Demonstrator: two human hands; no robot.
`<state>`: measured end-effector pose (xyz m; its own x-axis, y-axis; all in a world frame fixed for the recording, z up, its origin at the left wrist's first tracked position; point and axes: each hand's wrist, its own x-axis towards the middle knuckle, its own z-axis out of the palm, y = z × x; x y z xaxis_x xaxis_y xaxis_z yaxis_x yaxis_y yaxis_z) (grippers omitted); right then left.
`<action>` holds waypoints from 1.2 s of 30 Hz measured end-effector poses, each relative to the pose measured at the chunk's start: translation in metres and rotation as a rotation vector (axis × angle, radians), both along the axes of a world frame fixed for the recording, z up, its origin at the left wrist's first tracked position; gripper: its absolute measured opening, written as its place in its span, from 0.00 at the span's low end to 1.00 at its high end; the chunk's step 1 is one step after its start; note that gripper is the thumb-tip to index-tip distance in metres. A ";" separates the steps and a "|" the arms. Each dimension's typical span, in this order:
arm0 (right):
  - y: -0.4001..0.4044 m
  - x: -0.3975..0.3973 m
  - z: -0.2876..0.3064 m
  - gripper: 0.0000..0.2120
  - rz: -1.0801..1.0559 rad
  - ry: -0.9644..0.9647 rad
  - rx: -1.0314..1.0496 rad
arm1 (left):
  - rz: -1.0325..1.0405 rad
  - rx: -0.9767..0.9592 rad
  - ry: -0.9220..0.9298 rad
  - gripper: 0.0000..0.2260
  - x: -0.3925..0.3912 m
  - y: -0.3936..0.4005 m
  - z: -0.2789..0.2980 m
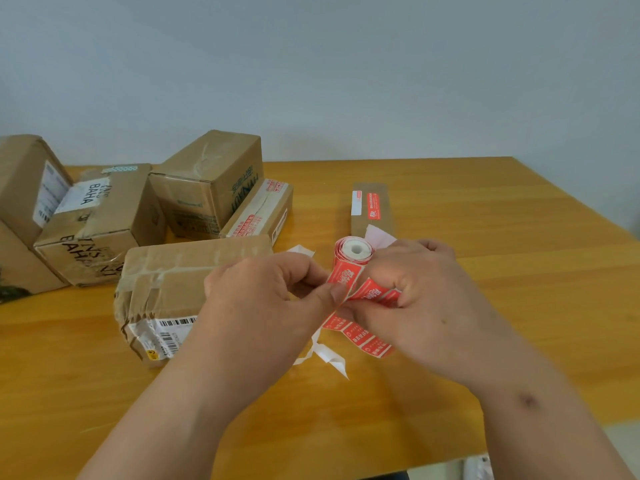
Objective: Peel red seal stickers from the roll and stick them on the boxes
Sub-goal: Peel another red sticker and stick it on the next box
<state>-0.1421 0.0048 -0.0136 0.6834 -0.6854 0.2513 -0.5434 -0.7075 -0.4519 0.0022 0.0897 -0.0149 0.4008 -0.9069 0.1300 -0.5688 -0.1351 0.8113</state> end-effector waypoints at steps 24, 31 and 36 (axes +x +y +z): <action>0.004 0.004 0.011 0.10 -0.069 -0.057 0.087 | 0.072 -0.093 0.046 0.08 -0.007 -0.005 -0.005; -0.003 0.005 0.018 0.13 -0.035 -0.040 0.434 | 0.089 -0.180 0.031 0.07 -0.015 -0.005 -0.004; -0.004 0.005 0.012 0.09 -0.009 -0.027 0.440 | 0.102 -0.205 -0.001 0.07 -0.012 -0.005 -0.008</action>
